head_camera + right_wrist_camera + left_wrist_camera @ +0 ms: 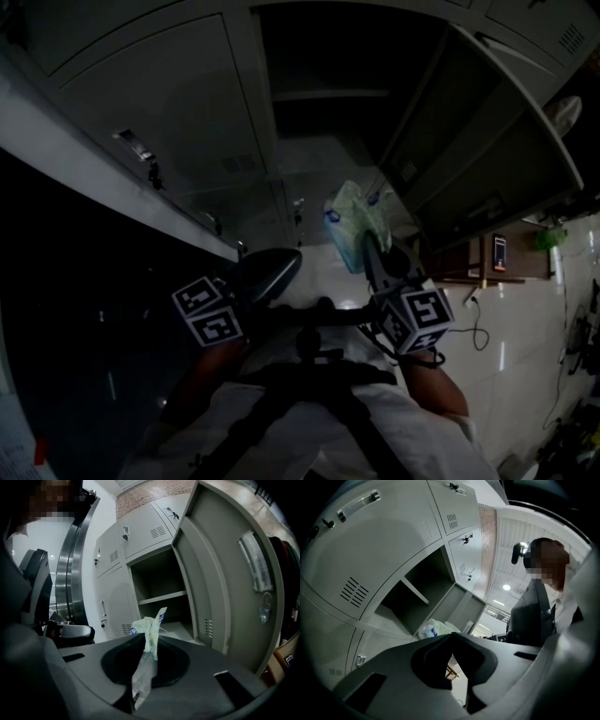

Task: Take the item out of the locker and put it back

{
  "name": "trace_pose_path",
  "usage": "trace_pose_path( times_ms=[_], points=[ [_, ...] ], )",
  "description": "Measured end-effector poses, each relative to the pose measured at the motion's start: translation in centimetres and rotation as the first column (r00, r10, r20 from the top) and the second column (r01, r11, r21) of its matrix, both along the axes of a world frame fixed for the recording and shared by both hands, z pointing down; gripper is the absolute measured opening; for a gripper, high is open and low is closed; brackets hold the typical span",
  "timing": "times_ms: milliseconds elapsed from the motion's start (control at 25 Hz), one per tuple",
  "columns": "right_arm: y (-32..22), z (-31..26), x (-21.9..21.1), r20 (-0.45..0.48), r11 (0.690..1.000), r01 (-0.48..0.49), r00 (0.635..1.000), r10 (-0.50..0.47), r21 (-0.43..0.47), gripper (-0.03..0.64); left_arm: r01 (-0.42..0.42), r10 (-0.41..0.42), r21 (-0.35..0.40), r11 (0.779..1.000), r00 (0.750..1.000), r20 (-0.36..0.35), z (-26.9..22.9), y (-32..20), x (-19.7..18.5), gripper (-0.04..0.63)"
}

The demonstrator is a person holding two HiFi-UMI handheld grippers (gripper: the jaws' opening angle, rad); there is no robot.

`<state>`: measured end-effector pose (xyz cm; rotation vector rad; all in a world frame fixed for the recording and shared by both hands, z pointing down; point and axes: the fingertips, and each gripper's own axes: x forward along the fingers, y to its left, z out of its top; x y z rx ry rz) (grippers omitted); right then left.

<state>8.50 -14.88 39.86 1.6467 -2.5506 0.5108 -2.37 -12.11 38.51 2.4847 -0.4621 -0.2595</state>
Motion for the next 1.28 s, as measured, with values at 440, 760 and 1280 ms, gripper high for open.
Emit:
trace_pose_path(
  times_ms=[440, 760, 1280],
  points=[
    [0.38, 0.52, -0.56, 0.002, 1.000, 0.014, 1.000, -0.014, -0.021, 0.020, 0.007, -0.007, -0.008, 1.000, 1.000, 0.001, 0.32, 0.28, -0.06, 0.003],
    [0.43, 0.69, -0.63, -0.010, 0.999, 0.023, 1.000, -0.023, -0.040, 0.020, 0.023, -0.023, -0.036, 0.999, 1.000, -0.011, 0.71, 0.03, -0.07, 0.003],
    [-0.24, 0.65, -0.50, -0.011, 1.000, 0.013, 1.000, -0.013, -0.024, 0.020, 0.041, -0.040, -0.030, 0.999, 0.999, 0.013, 0.95, -0.38, -0.58, 0.003]
  ],
)
